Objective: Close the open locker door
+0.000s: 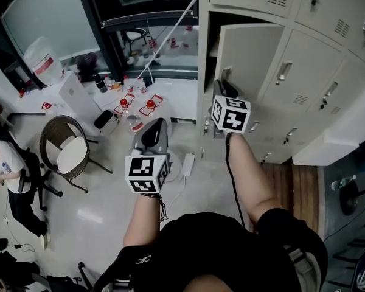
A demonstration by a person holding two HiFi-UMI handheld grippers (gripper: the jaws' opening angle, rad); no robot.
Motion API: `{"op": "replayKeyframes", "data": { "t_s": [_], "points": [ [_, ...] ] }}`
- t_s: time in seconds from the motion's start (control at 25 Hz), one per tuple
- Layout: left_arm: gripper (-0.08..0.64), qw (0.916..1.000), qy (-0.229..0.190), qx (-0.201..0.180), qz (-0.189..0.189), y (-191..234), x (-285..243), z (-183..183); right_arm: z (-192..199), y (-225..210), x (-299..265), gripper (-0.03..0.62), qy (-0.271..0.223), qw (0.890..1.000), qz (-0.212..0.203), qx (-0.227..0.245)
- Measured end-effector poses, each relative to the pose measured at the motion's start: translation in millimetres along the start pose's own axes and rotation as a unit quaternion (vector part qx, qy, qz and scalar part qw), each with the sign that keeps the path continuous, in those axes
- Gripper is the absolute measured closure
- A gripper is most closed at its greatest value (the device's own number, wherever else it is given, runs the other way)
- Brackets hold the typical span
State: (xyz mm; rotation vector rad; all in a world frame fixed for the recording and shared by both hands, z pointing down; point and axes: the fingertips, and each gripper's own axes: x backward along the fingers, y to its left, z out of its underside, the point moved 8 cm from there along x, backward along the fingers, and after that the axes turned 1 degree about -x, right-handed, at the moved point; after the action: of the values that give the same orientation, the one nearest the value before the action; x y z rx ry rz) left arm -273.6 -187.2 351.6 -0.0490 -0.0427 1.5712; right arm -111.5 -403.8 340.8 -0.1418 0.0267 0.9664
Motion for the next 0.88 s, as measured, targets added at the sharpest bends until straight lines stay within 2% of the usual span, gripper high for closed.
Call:
{"op": "replayKeyframes", "data": {
  "t_s": [0.24,0.44,0.64,0.88],
  "points": [
    [0.56,0.9998,0.003,-0.003,-0.019,10,8,1,-3,7,-32,0.495,-0.001,1.0,0.006,-0.003],
    [0.56,0.9993,0.009,-0.004,-0.035,19,14,2,-4,8,-64,0.534,-0.009,0.999,0.039,0.035],
    [0.56,0.9985,0.009,-0.01,-0.052,26,20,-2,-2,6,-97,0.534,0.007,0.998,0.023,0.05],
    [0.56,0.9967,0.01,-0.015,-0.079,39,28,-2,-7,7,-121,0.534,0.003,0.998,0.021,0.059]
  ]
}}
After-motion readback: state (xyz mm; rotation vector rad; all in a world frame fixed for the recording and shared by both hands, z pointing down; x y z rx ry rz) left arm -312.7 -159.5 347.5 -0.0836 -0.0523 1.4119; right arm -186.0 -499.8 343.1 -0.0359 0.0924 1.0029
